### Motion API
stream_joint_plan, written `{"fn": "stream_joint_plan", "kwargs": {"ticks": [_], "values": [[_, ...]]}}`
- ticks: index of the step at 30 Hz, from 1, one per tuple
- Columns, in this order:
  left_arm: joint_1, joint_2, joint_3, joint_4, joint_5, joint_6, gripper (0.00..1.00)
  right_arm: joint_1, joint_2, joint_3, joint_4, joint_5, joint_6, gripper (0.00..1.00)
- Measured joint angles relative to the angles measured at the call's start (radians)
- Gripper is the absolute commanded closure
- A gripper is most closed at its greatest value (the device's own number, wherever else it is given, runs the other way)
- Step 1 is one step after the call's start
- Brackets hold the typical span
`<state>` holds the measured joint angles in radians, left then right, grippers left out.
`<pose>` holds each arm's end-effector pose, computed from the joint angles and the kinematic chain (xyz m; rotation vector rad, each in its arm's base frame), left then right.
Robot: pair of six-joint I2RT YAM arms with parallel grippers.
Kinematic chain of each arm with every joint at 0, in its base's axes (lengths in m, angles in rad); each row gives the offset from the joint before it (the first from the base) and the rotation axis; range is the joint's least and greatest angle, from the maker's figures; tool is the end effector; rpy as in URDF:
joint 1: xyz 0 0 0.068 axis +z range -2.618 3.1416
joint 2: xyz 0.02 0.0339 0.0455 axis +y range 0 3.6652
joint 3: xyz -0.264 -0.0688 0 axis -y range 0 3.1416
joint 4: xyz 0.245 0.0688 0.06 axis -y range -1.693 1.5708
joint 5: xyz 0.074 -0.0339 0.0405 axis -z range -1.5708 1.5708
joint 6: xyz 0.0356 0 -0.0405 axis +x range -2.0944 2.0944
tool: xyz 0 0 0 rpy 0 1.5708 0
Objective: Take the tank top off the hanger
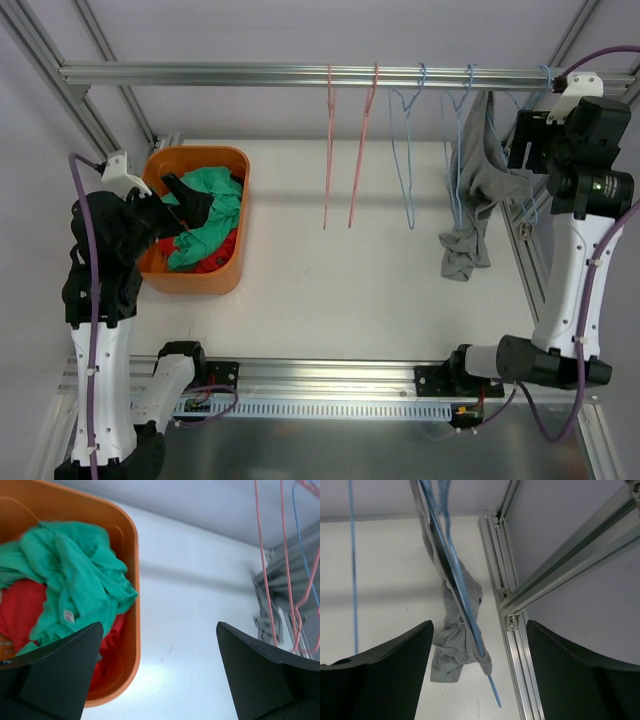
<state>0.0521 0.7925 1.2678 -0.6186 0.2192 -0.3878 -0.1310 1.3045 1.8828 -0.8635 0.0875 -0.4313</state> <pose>0.1329 -0.0008 0.4514 -0.2156 1.7166 -0.4361 0.2256 -0.0329 0.5216 -0.2203 1.8685 -0.4698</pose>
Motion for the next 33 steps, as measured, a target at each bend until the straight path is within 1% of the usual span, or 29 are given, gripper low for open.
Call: {"fn": "stream_joint_plan", "kwargs": {"ticks": [1,3,4,5,6,7,9,12,13,15,18,24,33], "values": [[0.0,-0.021,-0.025,-0.007,0.035,0.014,0.01,-0.021,0.026,0.002,0.01,-0.016,-0.006,0.29],[0.0,-0.056,-0.077,-0.018,0.088,0.032,0.01,-0.059,0.076,0.002,0.018,-0.061,-0.017,0.4],[0.0,-0.072,-0.101,-0.026,0.113,0.037,0.01,-0.072,0.095,0.002,0.02,-0.082,-0.019,0.49],[0.0,-0.088,-0.12,-0.033,0.135,0.041,0.02,-0.086,0.116,0.002,0.024,-0.11,-0.023,0.53],[0.0,-0.099,-0.132,-0.041,0.157,0.042,0.01,-0.098,0.134,0.001,0.028,-0.138,-0.023,0.58],[-0.002,-0.109,-0.138,-0.048,0.176,0.045,0.01,-0.109,0.15,-0.001,0.033,-0.173,-0.022,0.68],[-0.014,-0.121,-0.139,-0.052,0.197,0.053,0.01,-0.122,0.161,-0.019,0.053,-0.231,-0.018,0.79],[-0.027,-0.125,-0.139,-0.051,0.221,0.064,0.01,-0.127,0.157,-0.048,0.078,-0.297,-0.009,0.86],[-0.033,-0.122,-0.139,-0.052,0.226,0.065,0.01,-0.127,0.153,-0.058,0.086,-0.315,-0.004,0.93],[-0.034,-0.114,-0.139,-0.052,0.234,0.067,0.01,-0.127,0.144,-0.079,0.105,-0.34,0.004,1.0],[-0.034,-0.099,-0.139,-0.052,0.25,0.068,0.02,-0.127,0.127,-0.112,0.141,-0.357,0.026,1.0],[-0.035,-0.063,-0.129,-0.053,0.299,0.068,0.01,-0.126,0.097,-0.124,0.147,-0.384,0.059,1.0],[-0.043,-0.031,-0.117,-0.052,0.335,0.07,0.01,-0.126,0.087,-0.006,0.05,-0.42,0.069,1.0]]}}
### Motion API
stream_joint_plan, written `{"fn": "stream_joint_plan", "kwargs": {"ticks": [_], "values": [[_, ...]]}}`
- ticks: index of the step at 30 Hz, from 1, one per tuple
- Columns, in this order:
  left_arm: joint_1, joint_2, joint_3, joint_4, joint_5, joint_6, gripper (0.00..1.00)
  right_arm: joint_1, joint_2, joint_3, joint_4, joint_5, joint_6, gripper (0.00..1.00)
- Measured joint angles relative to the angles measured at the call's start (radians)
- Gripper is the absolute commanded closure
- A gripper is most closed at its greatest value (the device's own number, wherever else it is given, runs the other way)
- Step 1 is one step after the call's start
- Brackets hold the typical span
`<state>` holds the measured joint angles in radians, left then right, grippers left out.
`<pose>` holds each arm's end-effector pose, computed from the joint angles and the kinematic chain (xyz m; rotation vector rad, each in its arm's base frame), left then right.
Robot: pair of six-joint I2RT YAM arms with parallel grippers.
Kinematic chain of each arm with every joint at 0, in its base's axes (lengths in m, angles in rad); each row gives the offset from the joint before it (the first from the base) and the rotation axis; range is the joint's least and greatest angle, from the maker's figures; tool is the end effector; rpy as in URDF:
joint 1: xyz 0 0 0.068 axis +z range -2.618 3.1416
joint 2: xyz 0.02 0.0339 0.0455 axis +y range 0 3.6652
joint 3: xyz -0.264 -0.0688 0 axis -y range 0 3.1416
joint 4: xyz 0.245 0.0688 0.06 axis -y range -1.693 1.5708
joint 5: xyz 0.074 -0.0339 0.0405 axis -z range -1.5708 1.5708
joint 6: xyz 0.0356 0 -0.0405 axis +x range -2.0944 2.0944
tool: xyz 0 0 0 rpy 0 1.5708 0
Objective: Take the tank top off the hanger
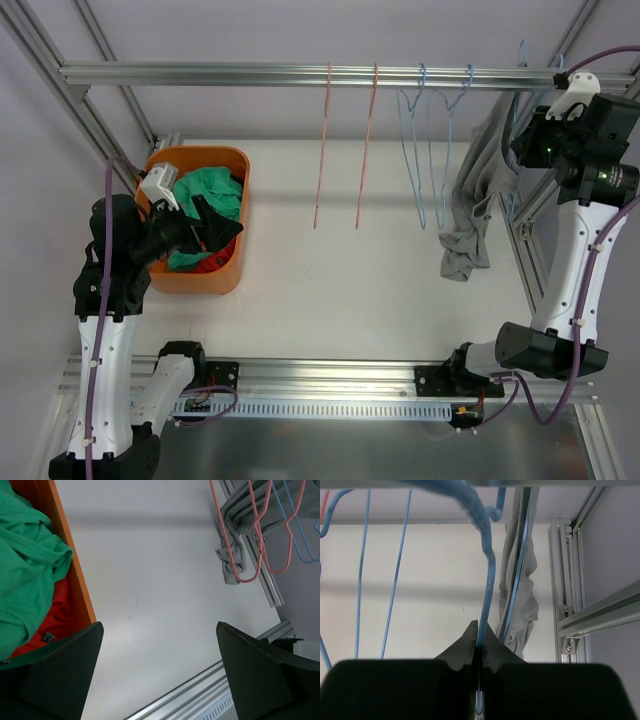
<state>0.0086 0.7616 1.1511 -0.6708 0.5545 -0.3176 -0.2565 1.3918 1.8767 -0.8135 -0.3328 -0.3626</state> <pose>0.1331 -0.0176 0.4153 0.0892 1.8686 -0.7261 0.2580 -0.0556 0.5058 -0.3234 1.8542 -0.1084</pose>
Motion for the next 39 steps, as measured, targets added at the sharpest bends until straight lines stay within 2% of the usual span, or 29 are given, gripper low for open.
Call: {"fn": "stream_joint_plan", "kwargs": {"ticks": [8,14,19,24,27,34,36,39], "values": [[-0.097,0.045,0.057,-0.001,0.039,0.024,0.02,0.0,-0.079,-0.012,-0.118,-0.005,0.04,1.0],[-0.244,0.105,0.161,0.001,0.006,0.042,0.01,0.001,-0.347,-0.248,-0.233,0.014,0.061,1.0],[-0.366,0.176,0.249,0.029,-0.037,0.039,0.01,0.053,-0.547,-0.338,-0.335,0.043,0.103,1.0],[-0.573,0.238,0.306,0.063,-0.129,0.039,0.01,0.198,-0.662,-0.319,-0.454,0.126,0.129,1.0],[-0.66,0.253,0.316,0.084,-0.177,0.042,0.01,0.256,-0.734,-0.314,-0.501,0.138,0.134,1.0],[-0.916,0.304,0.328,0.175,-0.256,0.097,0.01,0.371,-0.84,-0.16,-0.558,0.029,0.127,1.0],[-1.024,0.347,0.355,0.21,-0.293,0.136,0.01,0.41,-0.842,-0.111,-0.562,0.003,0.123,1.0],[-1.123,0.426,0.421,0.251,-0.364,0.185,0.01,0.467,-0.838,-0.036,-0.572,-0.063,0.119,1.0]]}}
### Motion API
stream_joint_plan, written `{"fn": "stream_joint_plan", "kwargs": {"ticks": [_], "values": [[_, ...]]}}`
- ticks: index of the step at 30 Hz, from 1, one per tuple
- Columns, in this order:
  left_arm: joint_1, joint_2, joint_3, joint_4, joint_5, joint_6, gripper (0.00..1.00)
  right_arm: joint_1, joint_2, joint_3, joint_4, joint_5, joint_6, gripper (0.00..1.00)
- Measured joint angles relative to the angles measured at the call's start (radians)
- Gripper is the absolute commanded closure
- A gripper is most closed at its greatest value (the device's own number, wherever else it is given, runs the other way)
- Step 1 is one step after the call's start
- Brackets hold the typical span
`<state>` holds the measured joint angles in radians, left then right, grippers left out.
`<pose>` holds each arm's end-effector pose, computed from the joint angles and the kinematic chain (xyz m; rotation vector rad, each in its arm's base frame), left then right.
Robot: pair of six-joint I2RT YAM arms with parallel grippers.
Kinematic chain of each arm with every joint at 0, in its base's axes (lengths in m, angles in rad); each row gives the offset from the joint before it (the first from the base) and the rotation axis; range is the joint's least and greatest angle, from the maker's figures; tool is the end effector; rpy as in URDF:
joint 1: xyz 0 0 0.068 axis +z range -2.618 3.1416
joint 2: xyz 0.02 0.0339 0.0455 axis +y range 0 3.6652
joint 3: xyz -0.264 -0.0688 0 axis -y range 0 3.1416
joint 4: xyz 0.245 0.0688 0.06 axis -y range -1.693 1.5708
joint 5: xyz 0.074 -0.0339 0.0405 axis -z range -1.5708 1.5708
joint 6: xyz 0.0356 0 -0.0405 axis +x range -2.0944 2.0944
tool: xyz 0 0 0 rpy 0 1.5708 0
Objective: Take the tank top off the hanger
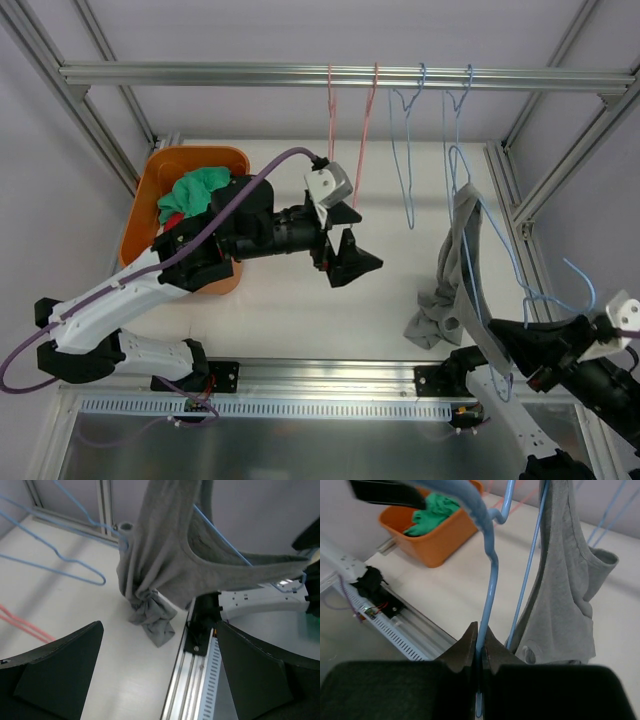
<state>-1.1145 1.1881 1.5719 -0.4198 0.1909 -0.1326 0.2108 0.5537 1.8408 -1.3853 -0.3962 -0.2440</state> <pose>0.0975 -0.2139 0.5019 0.9493 1.4394 -1.1006 -0.0882 -0.0048 0.4938 -0.6618 1.5337 0.3051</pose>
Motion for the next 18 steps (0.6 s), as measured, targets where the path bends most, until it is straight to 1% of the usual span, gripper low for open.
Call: {"fn": "stream_joint_plan", "kwargs": {"ticks": [4,6,10,11,14,16,17,18], "values": [[-0.079,0.101,0.085,0.079,-0.12,0.06,0.01,0.071,0.002,0.089,0.0,-0.114,0.0,1.0],[-0.1,0.137,0.119,0.119,-0.168,0.092,0.04,0.109,0.006,0.103,-0.001,-0.151,0.001,1.0],[-0.129,0.2,0.18,0.203,-0.257,0.149,0.2,0.181,0.051,0.127,-0.006,-0.15,0.001,1.0],[-0.134,0.214,0.194,0.222,-0.28,0.164,0.26,0.198,0.07,0.134,-0.008,-0.138,0.001,1.0],[-0.137,0.228,0.199,0.258,-0.333,0.2,0.38,0.24,0.138,0.153,-0.006,-0.107,0.0,1.0],[-0.137,0.227,0.19,0.274,-0.357,0.22,0.36,0.261,0.182,0.161,-0.006,-0.085,0.0,1.0],[-0.137,0.225,0.18,0.289,-0.365,0.227,0.31,0.269,0.201,0.165,-0.007,-0.072,0.0,1.0],[-0.137,0.222,0.167,0.299,-0.373,0.233,0.28,0.273,0.215,0.169,-0.008,-0.062,0.0,1.0]]}}
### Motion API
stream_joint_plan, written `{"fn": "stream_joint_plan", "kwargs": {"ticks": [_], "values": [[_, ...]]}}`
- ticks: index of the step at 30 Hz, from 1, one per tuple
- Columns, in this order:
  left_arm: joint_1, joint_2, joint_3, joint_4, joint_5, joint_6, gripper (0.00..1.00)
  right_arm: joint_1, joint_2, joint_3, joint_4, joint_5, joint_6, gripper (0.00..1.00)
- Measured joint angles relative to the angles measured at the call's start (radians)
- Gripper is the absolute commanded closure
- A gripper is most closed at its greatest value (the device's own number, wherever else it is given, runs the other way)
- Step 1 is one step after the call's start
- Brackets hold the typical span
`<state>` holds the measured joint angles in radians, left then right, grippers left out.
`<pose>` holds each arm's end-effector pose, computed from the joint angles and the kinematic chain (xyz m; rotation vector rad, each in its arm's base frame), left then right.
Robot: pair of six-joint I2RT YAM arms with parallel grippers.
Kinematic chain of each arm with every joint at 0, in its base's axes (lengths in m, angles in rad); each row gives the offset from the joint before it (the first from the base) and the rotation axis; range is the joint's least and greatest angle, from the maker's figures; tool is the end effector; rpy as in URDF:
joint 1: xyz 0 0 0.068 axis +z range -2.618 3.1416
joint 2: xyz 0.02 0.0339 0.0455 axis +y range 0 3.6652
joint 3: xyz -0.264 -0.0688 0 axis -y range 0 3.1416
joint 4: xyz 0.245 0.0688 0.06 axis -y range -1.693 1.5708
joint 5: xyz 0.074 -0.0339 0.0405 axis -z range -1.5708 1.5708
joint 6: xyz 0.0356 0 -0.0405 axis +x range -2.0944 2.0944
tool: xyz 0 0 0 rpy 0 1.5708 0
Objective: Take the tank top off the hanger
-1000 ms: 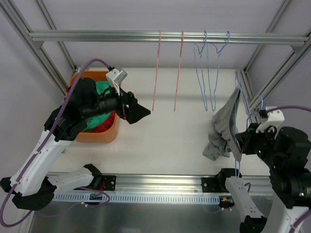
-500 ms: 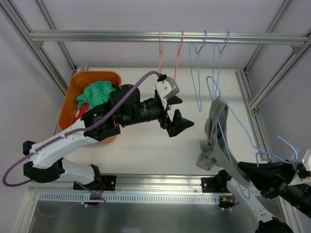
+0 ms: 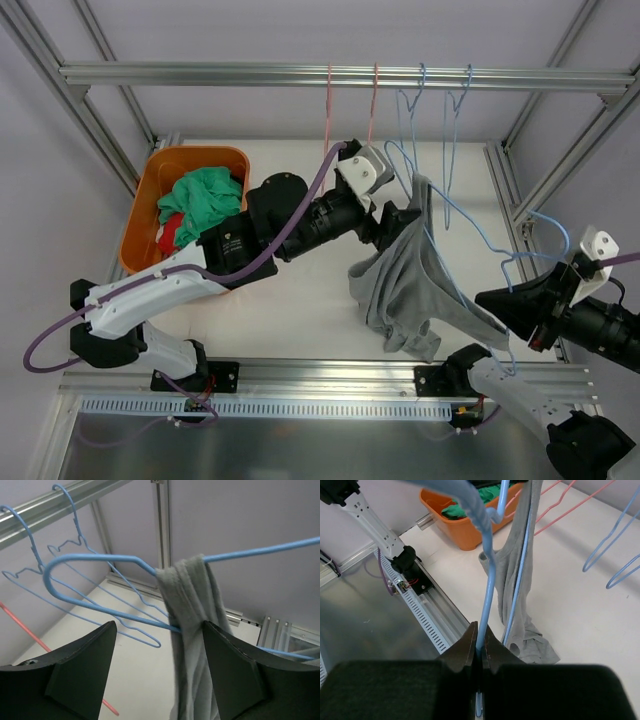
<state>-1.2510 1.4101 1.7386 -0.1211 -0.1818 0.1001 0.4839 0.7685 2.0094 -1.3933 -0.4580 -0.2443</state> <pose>0.0995 -0.2799 0.5324 0.7575 1.1984 -0.8371 -0.0449 -0.0058 0.5321 -0.9269 1.4735 0.5701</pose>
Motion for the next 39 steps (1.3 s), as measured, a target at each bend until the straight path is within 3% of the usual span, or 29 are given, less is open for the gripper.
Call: {"fn": "stream_joint_plan", "kwargs": {"ticks": [2,9,19,23,25,29,31,34,36,39], "values": [[0.0,-0.006,-0.025,0.014,-0.003,0.008,0.25,0.007,0.03,0.017,-0.002,0.028,0.0,1.0],[0.0,-0.047,-0.148,0.039,-0.04,0.018,0.26,0.012,0.072,0.062,-0.003,0.134,0.0,1.0],[0.0,-0.088,-0.188,0.138,-0.114,0.068,0.35,0.013,0.131,0.038,-0.003,0.076,-0.003,1.0],[0.001,-0.081,-0.172,0.155,-0.118,0.076,0.45,0.013,0.137,0.038,-0.003,0.06,-0.004,1.0],[0.002,-0.069,-0.158,0.169,-0.121,0.075,0.57,0.013,0.137,0.038,-0.003,0.05,-0.004,1.0],[0.016,-0.04,-0.142,0.18,-0.137,0.076,0.63,0.013,0.137,0.038,-0.003,0.032,-0.005,1.0],[0.029,-0.029,-0.142,0.183,-0.135,0.07,0.76,0.013,0.137,0.038,-0.003,0.024,-0.007,1.0],[0.051,-0.02,-0.142,0.184,-0.129,0.057,0.81,0.013,0.137,0.038,-0.003,0.024,-0.008,1.0],[0.062,-0.021,-0.142,0.188,-0.122,0.044,0.97,0.013,0.137,0.038,-0.003,0.023,-0.01,1.0],[0.062,-0.021,-0.142,0.192,-0.117,0.036,1.0,0.013,0.137,0.035,-0.003,0.026,-0.013,1.0]]}}
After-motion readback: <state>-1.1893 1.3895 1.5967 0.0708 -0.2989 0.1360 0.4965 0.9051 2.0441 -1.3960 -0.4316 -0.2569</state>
